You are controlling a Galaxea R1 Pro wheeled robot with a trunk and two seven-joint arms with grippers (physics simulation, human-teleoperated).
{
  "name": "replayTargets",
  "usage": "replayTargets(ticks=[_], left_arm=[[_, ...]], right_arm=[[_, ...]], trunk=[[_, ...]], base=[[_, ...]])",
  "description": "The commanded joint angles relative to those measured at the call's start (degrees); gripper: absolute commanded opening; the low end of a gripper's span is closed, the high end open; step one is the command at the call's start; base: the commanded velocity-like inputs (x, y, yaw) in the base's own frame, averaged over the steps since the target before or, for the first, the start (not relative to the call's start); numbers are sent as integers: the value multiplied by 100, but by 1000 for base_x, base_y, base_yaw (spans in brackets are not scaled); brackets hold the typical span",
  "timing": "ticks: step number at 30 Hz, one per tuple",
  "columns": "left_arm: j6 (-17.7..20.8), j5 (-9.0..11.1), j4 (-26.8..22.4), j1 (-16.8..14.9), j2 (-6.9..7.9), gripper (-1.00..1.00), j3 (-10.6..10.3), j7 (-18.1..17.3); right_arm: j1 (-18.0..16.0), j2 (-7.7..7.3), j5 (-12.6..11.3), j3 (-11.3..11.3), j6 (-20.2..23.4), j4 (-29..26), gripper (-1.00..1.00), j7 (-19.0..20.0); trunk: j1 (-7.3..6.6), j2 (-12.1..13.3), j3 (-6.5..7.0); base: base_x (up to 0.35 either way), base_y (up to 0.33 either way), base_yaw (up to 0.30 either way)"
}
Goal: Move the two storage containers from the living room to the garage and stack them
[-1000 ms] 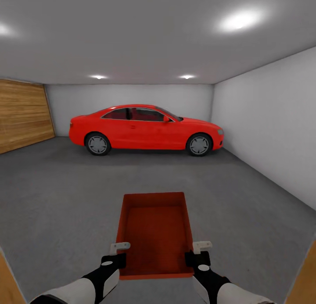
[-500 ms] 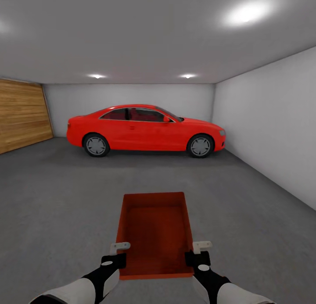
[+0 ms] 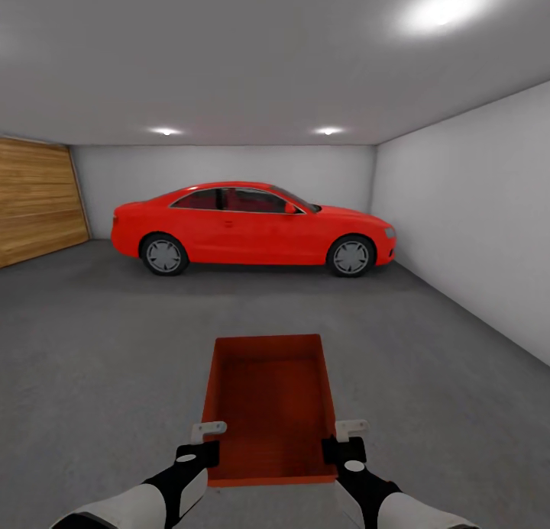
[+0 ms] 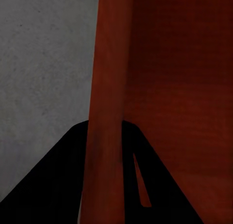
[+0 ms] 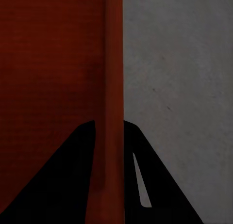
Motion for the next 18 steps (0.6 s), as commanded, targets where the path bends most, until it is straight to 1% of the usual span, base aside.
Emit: replayTargets(ticks=[1,18], left_arm=[[-312,-17,-11,-5,54,-100,174,40],[-312,-17,-11,-5,51,-100,174,40]], right_arm=[[-7,4,-245,-379,7,9,-100,60],[-6,-3,-245,-379,-2,9,-100,60]], trunk=[[4,-6,-8],[4,-6,-8]], base=[[321,0,0],[321,0,0]])
